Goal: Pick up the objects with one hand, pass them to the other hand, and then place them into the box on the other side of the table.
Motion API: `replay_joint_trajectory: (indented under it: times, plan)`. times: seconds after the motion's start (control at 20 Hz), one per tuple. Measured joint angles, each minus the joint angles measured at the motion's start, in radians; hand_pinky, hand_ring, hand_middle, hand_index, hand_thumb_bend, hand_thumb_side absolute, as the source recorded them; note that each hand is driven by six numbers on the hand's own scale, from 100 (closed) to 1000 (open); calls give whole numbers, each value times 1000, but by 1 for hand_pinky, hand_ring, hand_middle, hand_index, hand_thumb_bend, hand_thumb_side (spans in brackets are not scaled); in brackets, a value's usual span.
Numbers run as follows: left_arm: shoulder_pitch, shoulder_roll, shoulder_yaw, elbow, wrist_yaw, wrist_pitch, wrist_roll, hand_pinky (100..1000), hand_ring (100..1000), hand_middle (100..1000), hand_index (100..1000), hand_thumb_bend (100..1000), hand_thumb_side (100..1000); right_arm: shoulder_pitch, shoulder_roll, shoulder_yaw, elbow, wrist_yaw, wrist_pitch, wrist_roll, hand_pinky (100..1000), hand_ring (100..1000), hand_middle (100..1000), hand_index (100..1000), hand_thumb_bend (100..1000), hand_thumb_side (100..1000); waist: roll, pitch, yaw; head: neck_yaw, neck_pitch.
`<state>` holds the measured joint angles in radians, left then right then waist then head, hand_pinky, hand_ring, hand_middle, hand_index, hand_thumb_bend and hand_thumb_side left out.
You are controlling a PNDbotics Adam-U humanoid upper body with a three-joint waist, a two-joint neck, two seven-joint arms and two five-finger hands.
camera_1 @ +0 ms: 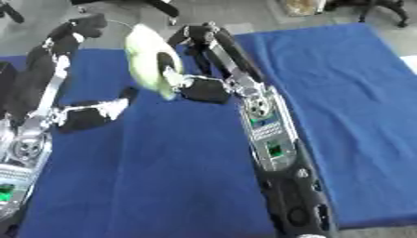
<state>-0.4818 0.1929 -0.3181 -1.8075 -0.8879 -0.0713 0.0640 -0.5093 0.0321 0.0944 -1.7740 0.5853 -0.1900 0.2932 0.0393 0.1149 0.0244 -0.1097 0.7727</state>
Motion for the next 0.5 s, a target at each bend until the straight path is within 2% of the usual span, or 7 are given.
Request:
replay_joint_trajectory:
  times: [0.5]
  plan:
    - [-2, -1, 0, 0, 12, -8, -16, 823, 791, 817, 965, 492, 175, 0, 0, 6, 0, -3, -3, 8, 634, 142, 100, 152, 100, 410, 0, 0, -1, 0, 0]
